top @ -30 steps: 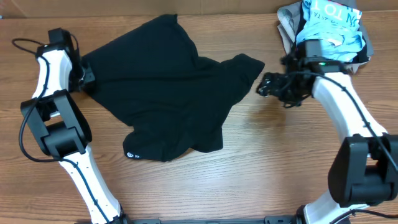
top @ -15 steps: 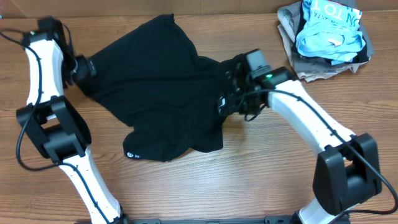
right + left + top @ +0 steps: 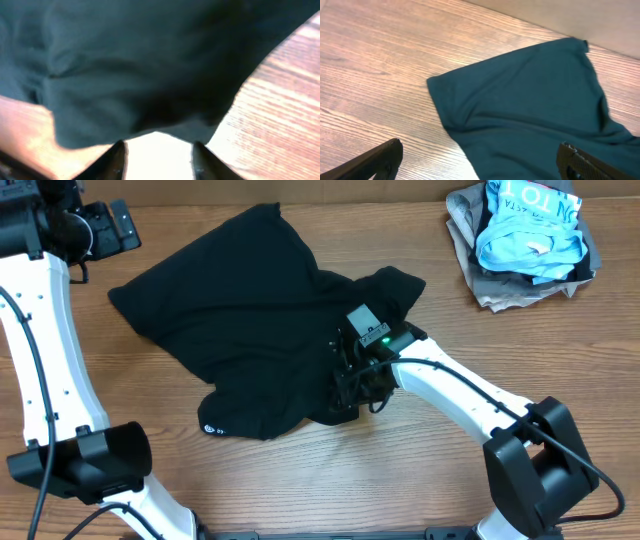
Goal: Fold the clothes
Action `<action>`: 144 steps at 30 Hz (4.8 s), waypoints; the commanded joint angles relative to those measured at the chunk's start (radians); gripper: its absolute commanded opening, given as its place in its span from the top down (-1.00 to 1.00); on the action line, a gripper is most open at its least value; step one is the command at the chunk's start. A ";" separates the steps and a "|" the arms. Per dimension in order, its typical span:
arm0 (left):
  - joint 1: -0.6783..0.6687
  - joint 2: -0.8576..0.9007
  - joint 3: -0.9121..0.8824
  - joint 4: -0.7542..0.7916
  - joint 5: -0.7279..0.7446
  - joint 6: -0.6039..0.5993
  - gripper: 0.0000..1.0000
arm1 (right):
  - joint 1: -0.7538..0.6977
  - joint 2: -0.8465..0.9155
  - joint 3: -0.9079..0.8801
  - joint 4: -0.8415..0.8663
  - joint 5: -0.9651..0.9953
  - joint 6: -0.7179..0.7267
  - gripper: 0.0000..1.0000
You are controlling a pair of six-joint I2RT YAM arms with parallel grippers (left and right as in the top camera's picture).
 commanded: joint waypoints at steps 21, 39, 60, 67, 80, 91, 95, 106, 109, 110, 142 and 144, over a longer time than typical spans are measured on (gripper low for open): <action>-0.100 0.012 0.000 0.010 0.023 0.005 -0.99 | -0.019 0.125 -0.112 0.102 0.060 0.077 0.92; -0.100 0.013 -0.036 -0.011 0.023 0.035 -1.00 | -0.559 0.140 -0.108 0.117 0.128 -0.036 0.84; -0.099 0.012 -0.511 0.150 -0.008 0.066 -1.00 | -0.729 0.109 0.172 0.159 0.087 -0.065 0.54; -0.105 0.016 -0.537 0.341 0.121 0.313 -1.00 | -0.723 -0.048 0.276 -0.026 -0.013 -0.072 -0.13; -0.257 0.286 -0.559 0.792 0.247 0.735 -1.00 | -0.711 -0.117 0.274 -0.111 -0.013 -0.107 -0.40; -0.327 0.414 -0.560 0.874 0.191 0.692 -1.00 | -0.711 -0.117 0.274 -0.118 -0.012 -0.111 -0.48; -0.314 0.443 -0.560 0.871 0.153 0.623 -0.99 | -0.711 -0.117 0.274 -0.118 -0.012 -0.111 -0.50; -0.219 0.587 -0.560 0.789 0.111 0.373 -0.99 | -0.711 -0.116 0.271 -0.118 -0.012 -0.111 -0.52; -0.174 0.628 -0.560 0.754 0.112 0.307 -1.00 | -0.711 -0.116 0.270 -0.118 -0.012 -0.111 -0.52; -0.159 0.639 -0.560 0.742 0.112 0.290 -1.00 | -0.711 -0.116 0.270 -0.118 -0.012 -0.111 -0.52; 0.072 0.341 -0.513 0.398 0.110 0.098 -1.00 | -0.709 -0.285 0.351 -0.150 -0.013 -0.127 -0.94; 0.060 0.238 -0.513 0.356 0.093 0.093 -1.00 | -0.709 -0.326 0.356 -0.178 -0.013 -0.126 -0.98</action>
